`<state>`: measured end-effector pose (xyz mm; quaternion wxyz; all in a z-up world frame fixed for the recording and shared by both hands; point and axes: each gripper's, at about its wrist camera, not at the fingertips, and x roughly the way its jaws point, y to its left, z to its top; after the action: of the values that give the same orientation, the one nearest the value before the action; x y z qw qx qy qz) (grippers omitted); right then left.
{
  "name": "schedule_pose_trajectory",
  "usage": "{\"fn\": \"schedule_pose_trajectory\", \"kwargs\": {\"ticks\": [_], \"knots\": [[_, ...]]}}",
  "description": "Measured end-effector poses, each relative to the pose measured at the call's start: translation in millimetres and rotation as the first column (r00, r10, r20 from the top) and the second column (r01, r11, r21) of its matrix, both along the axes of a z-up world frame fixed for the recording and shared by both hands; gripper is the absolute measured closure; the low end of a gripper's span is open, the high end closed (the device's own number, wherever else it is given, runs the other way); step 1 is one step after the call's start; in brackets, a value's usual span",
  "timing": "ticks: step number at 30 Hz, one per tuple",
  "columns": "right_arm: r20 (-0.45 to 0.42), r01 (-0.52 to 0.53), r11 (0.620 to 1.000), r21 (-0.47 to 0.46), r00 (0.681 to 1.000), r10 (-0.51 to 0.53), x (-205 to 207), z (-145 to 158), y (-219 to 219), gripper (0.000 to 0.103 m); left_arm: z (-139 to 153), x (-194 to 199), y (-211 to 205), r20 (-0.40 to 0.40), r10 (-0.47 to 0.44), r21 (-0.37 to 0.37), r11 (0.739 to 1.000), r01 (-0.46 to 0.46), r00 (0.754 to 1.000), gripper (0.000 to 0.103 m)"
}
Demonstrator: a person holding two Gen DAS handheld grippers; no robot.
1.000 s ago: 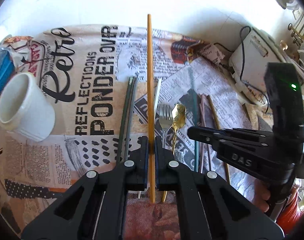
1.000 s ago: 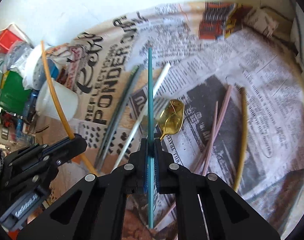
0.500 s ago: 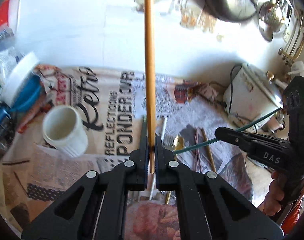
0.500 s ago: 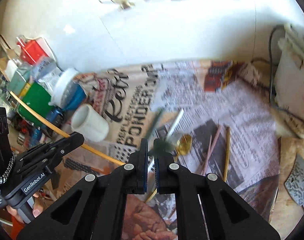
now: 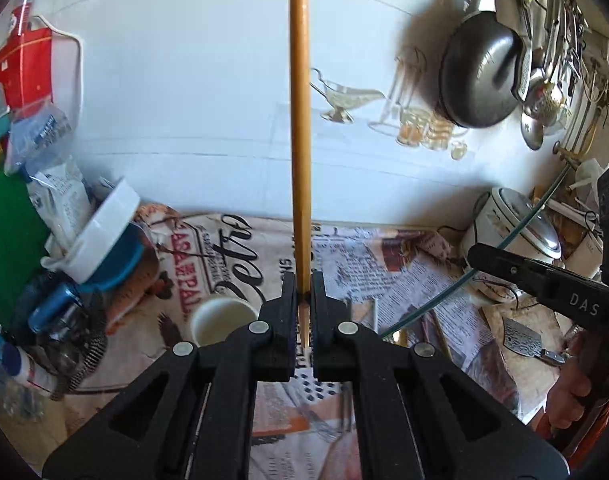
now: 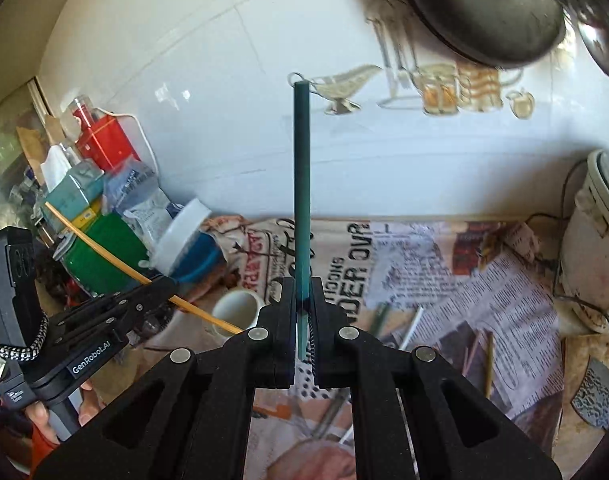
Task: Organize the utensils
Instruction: 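Lift both held sticks and carry them over the white cup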
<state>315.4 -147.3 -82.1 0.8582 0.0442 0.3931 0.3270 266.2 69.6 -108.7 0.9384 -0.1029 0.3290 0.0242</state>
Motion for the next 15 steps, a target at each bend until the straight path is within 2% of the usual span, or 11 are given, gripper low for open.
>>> {"fn": "schedule_pose_trajectory", "kwargs": {"ticks": [7, 15], "knots": [[0.032, -0.026, 1.000, 0.015, 0.999, 0.025, -1, 13, 46, 0.098, 6, -3, 44, 0.023, 0.025, 0.006, 1.000, -0.026, 0.999, 0.099], [0.012, -0.045, 0.999, 0.004, 0.999, 0.045, 2, 0, 90, 0.098, -14, 5, 73, -0.018, 0.012, 0.000, 1.000, -0.012, 1.000, 0.099]]}}
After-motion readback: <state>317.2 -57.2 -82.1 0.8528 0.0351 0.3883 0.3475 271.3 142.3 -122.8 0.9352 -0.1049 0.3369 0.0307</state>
